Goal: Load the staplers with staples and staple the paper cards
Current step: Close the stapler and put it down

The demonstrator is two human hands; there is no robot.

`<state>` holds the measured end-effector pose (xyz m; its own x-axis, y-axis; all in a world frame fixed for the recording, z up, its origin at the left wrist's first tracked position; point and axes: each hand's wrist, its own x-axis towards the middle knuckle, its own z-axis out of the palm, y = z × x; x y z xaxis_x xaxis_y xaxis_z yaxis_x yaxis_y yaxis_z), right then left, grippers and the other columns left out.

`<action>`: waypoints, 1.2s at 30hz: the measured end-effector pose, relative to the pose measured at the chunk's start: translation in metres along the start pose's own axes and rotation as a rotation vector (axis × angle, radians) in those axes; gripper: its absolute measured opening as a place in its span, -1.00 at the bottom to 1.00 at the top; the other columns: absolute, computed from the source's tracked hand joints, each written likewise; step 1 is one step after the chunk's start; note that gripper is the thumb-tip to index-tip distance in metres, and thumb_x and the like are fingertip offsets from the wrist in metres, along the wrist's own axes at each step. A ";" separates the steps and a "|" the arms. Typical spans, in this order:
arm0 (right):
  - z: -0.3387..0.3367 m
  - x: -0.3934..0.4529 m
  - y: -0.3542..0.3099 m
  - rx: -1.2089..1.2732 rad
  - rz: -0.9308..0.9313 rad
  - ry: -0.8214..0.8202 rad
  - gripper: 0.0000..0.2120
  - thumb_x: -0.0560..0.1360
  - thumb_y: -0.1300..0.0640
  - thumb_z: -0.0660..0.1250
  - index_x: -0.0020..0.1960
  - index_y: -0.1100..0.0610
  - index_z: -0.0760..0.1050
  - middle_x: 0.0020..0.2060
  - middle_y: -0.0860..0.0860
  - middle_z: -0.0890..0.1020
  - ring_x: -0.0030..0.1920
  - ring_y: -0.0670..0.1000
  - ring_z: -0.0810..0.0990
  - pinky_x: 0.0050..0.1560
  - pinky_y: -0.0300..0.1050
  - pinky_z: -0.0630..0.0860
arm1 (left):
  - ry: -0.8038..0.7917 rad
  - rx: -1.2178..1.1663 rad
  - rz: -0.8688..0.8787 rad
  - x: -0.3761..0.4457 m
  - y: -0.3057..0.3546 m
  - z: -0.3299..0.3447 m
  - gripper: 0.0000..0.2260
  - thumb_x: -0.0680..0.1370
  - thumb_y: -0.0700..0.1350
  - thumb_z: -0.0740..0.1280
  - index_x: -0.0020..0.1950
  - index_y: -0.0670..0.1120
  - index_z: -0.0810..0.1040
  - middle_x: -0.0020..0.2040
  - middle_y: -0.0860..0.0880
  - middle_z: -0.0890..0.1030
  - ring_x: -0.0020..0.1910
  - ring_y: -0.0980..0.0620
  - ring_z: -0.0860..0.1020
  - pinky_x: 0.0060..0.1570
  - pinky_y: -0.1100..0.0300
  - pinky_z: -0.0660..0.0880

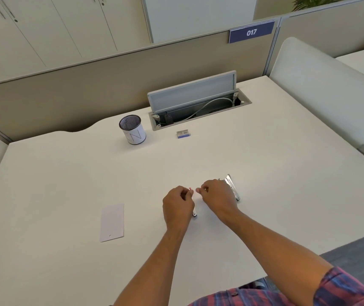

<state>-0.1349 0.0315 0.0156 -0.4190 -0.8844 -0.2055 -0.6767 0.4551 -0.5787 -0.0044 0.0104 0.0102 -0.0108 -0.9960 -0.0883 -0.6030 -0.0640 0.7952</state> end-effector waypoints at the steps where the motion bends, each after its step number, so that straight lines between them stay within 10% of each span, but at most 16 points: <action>1: -0.005 -0.001 0.004 0.014 0.004 0.036 -0.74 0.61 -0.08 0.34 -0.12 0.06 0.64 -0.26 -0.04 0.66 -0.15 0.03 0.61 -0.05 -0.08 0.52 | -0.020 0.006 0.027 0.000 0.006 0.004 -0.88 0.56 -0.07 0.40 -0.17 -0.02 0.63 -0.24 0.09 0.65 -0.24 0.13 0.61 -0.27 0.22 0.54; 15: -0.041 -0.008 0.073 0.100 0.162 0.182 -0.43 0.46 -0.32 0.44 0.25 0.08 0.54 0.13 -0.05 0.58 -0.01 0.04 0.63 -0.04 -0.02 0.55 | -0.341 0.131 0.224 0.010 0.049 0.073 -0.64 0.57 -0.20 0.35 0.37 -0.07 0.57 0.35 -0.01 0.58 0.29 -0.04 0.56 0.29 0.11 0.47; 22: -0.039 -0.008 0.080 0.050 0.146 0.124 -0.69 0.51 -0.14 0.38 0.00 0.12 0.60 -0.05 0.03 0.58 -0.11 0.10 0.61 -0.08 0.04 0.59 | -0.405 0.055 0.224 0.003 0.058 0.082 -0.67 0.52 -0.31 0.29 -0.11 0.15 0.60 -0.15 0.18 0.55 -0.07 0.05 0.49 -0.02 0.20 0.39; 32: -0.040 -0.004 0.092 0.036 0.105 0.138 -0.81 0.54 -0.06 0.38 -0.14 0.05 0.52 -0.13 -0.03 0.55 -0.17 0.06 0.57 -0.21 -0.06 0.43 | -0.344 -0.139 0.130 0.003 0.058 0.086 -0.75 0.55 -0.30 0.34 0.10 0.01 0.65 0.03 0.10 0.67 -0.04 0.17 0.64 -0.21 0.53 0.43; 36: -0.040 -0.005 0.094 0.180 0.072 0.186 -0.80 0.52 -0.11 0.40 -0.04 0.02 0.61 -0.11 -0.09 0.58 -0.16 -0.02 0.58 -0.15 -0.07 0.52 | -0.308 -0.305 0.056 0.007 0.058 0.080 -0.79 0.55 -0.23 0.42 0.15 0.01 0.64 0.05 0.12 0.68 0.00 0.10 0.67 -0.07 0.37 0.53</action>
<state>-0.2201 0.0829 -0.0061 -0.5776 -0.8086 -0.1118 -0.5294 0.4754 -0.7027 -0.1036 0.0043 0.0076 -0.3022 -0.9366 -0.1776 -0.3318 -0.0713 0.9406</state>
